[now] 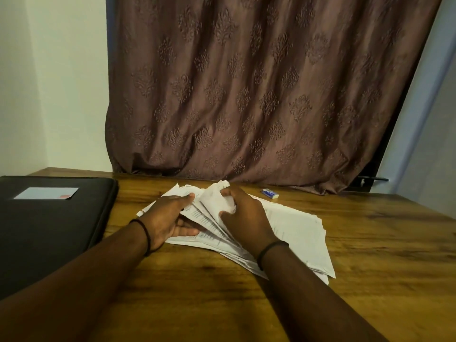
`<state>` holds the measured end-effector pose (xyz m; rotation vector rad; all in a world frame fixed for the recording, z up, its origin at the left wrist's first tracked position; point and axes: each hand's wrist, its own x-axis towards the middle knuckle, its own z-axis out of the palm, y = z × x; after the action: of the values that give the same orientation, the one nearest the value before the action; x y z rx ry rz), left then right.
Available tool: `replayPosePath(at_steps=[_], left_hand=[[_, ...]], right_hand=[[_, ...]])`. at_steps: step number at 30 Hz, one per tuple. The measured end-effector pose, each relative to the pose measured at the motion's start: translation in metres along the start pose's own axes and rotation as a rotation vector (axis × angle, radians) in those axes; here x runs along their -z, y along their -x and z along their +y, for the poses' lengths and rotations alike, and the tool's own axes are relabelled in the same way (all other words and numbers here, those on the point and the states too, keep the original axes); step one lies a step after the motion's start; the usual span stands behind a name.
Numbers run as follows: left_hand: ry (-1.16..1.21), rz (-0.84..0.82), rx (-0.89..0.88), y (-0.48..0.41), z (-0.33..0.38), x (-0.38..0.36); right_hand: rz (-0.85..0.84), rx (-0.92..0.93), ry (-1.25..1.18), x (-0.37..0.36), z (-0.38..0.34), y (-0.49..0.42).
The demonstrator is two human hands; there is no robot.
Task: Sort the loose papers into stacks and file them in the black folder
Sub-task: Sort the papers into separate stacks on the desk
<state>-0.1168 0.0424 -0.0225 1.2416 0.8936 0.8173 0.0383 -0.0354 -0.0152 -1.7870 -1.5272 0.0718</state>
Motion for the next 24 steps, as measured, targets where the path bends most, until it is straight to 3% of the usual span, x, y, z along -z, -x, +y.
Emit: replayPosePath(at_steps=[4, 8, 12, 19, 24], left_hand=[[-0.013, 0.001, 0.002, -0.002, -0.003, 0.001], [-0.032, 0.024, 0.022, -0.001, 0.000, -0.001], [-0.069, 0.040, 0.013, 0.000, -0.001, -0.003], [-0.098, 0.105, -0.016, 0.000, 0.000, -0.006], [-0.097, 0.301, -0.047, -0.006, 0.000, -0.001]], right_hand=[[-0.131, 0.048, 0.184, -0.008, -0.002, 0.003], [-0.156, 0.063, 0.398, -0.004, -0.008, 0.003], [-0.164, 0.015, 0.458, 0.001, -0.015, 0.005], [0.077, -0.072, 0.416, 0.014, -0.016, 0.004], [0.225, -0.040, 0.406, 0.015, -0.016, 0.006]])
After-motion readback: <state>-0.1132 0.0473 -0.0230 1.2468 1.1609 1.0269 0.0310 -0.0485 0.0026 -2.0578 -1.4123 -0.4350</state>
